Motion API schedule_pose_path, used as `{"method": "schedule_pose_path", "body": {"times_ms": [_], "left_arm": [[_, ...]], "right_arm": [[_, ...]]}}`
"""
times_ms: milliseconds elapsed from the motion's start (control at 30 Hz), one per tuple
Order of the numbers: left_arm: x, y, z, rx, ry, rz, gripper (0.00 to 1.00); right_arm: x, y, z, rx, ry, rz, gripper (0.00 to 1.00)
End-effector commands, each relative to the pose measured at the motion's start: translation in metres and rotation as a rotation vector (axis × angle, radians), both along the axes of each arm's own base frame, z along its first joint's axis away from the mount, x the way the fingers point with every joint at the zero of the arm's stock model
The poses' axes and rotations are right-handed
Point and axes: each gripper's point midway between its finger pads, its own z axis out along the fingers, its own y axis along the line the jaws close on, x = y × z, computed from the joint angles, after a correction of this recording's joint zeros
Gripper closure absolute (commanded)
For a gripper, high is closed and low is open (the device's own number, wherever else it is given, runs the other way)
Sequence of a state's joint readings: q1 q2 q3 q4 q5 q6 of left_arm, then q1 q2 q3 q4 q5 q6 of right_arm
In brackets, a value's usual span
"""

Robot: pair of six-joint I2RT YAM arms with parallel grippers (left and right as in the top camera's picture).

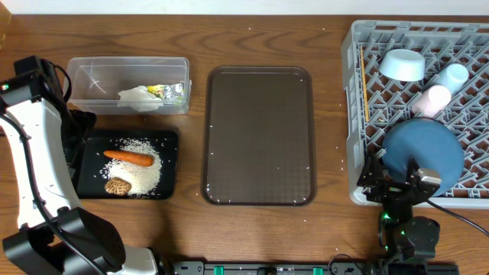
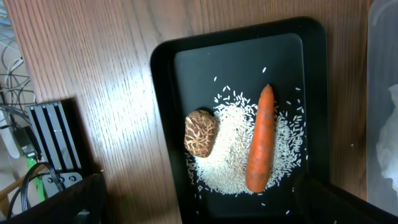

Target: Sort waste into correct bins and load items into the dishwasher rack

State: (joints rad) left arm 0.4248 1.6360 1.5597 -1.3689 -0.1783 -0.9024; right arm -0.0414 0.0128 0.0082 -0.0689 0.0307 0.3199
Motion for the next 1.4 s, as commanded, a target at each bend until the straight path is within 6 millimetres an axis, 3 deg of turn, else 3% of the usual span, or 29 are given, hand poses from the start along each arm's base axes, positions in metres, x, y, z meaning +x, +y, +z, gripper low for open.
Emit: {"method": "schedule_pose_path", "body": {"times_ms": [0, 167, 1367], "left_arm": [[-0.0022, 0.0013, 0.0016, 0.005, 0.0, 0.016, 0.02], [-0.0022, 0.0013, 0.0016, 0.005, 0.0, 0.016, 0.02], [-0.0023, 0.0012, 0.0016, 0.005, 0.0, 0.016, 0.02]], "right_arm": [[-0.0005, -0.0034, -0.0003, -0.073, 0.004, -0.007, 0.01], [-0.0005, -0.0034, -0.0002, -0.261, 0.018, 0.006, 0.01], [-0.0005, -0.0034, -0.0002, -0.264, 0.018, 0.007, 0.01]]}}
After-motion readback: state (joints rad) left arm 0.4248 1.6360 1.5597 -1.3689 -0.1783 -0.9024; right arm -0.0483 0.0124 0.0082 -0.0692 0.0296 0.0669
